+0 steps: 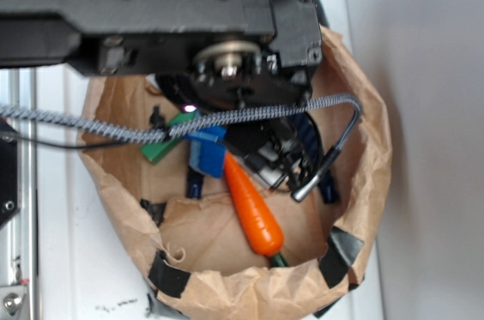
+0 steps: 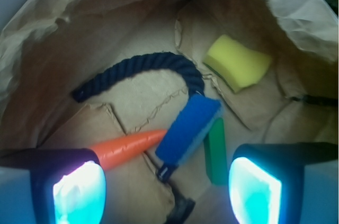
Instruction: Grab the blue sponge.
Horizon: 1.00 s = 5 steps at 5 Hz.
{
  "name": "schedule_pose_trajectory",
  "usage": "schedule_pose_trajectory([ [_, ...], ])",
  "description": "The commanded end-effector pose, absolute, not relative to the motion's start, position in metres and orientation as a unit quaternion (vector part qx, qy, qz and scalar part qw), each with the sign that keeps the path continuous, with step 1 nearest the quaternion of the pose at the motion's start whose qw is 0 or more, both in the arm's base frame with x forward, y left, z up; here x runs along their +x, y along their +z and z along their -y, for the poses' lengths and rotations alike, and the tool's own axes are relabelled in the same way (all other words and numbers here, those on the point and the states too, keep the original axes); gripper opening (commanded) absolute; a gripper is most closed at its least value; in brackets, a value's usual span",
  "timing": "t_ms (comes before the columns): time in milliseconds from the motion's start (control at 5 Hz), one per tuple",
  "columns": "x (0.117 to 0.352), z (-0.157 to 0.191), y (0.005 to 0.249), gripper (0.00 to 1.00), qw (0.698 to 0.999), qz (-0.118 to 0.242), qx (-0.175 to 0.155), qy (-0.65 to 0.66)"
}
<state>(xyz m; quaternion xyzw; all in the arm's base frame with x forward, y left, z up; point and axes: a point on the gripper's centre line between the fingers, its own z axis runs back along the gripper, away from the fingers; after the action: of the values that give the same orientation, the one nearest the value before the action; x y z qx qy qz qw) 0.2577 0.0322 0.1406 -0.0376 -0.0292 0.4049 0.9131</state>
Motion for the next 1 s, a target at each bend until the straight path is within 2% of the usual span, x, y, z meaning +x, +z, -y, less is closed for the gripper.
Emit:
schedule_pose_trajectory([
  [0, 0.265, -0.034, 0.099, 1.0, 0.917, 0.053, -0.023, 0.394],
  [400, 0.253, -0.015, 0.053, 1.0, 0.924, 0.07, 0.006, 0.376],
  [600, 0.247, -0.013, 0.041, 1.0, 0.927, 0.077, 0.02, 0.366],
  [800, 0.242, -0.014, 0.04, 0.0, 0.917, 0.097, 0.028, 0.386],
])
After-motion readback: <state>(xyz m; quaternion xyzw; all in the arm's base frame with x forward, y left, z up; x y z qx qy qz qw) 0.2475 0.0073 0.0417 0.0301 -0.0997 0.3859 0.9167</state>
